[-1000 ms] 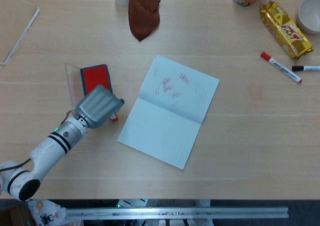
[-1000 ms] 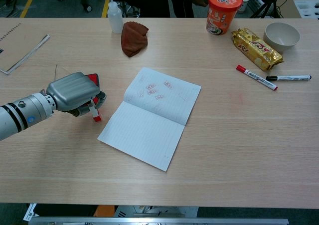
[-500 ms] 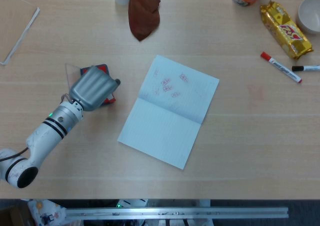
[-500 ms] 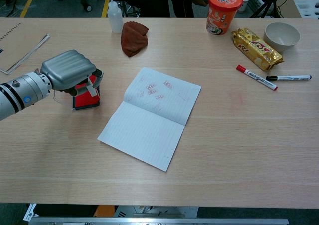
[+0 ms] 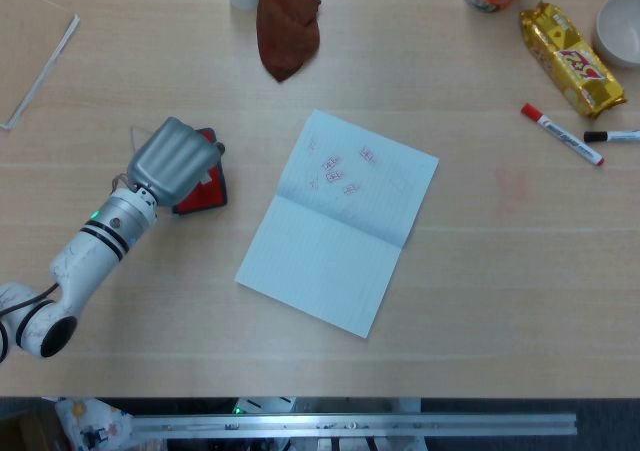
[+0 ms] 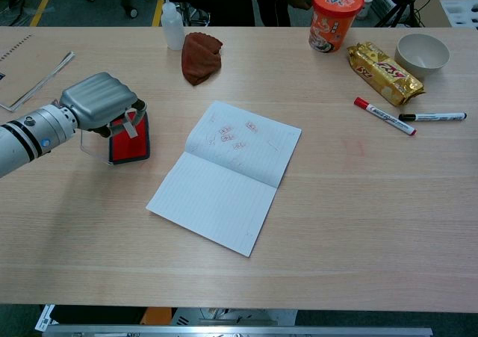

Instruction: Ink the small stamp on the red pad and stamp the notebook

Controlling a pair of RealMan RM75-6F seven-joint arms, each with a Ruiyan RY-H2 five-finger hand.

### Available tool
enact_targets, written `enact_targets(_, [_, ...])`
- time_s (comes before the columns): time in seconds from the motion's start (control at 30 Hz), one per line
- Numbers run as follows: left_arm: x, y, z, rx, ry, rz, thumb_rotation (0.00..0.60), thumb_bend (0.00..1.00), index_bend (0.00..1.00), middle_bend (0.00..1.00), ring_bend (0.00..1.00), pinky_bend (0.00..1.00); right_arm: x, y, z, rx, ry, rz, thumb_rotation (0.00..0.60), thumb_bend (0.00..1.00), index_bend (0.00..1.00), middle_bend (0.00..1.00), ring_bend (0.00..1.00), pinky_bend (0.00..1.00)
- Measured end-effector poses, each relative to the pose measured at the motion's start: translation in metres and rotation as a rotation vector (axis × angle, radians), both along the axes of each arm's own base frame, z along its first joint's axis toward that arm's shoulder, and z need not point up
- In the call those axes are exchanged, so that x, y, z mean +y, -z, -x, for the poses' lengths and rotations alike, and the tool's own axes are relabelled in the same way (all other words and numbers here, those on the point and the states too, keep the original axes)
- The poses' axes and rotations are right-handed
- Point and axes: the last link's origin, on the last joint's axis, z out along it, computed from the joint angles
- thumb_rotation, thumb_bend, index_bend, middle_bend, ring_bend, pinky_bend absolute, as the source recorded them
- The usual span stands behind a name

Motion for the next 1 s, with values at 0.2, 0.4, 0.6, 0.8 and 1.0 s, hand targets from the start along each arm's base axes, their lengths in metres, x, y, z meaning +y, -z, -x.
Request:
enact_targets(0.2, [0.001, 0.002, 0.008, 0.005, 0.001, -0.005, 0.600, 0.38, 0.58, 1.00, 1.00, 1.00, 0.001, 0.000, -0.001, 0.002, 0.000, 0.003, 0.600, 0.37, 0.26, 0.39, 0.31, 0.41])
enact_targets(0.4, [0.002, 0.005, 0.012, 0.012, 0.009, -0.009, 0.600, 0.38, 0.58, 1.00, 1.00, 1.00, 0.002, -0.001, -0.003, 0.003, 0.000, 0.005, 0.600, 0.37, 0.26, 0.39, 0.31, 0.41])
enact_targets(0.6, [0.003, 0.008, 0.016, 0.024, 0.013, -0.006, 0.600, 0.38, 0.58, 0.99, 1.00, 1.00, 0.004, -0.002, -0.002, 0.005, 0.006, 0.010, 0.600, 0.37, 0.26, 0.39, 0.31, 0.41])
enact_targets(0.8, [0.004, 0.011, 0.017, 0.035, 0.009, 0.002, 0.600, 0.38, 0.58, 0.99, 1.00, 1.00, 0.004, -0.001, 0.000, 0.007, 0.011, 0.008, 0.600, 0.37, 0.26, 0.39, 0.31, 0.41])
enact_targets(1.0, [0.004, 0.014, 0.017, 0.044, 0.008, 0.007, 0.600, 0.38, 0.58, 0.99, 1.00, 1.00, 0.004, -0.002, 0.001, 0.007, 0.014, 0.011, 0.600, 0.37, 0.26, 0.39, 0.31, 0.41])
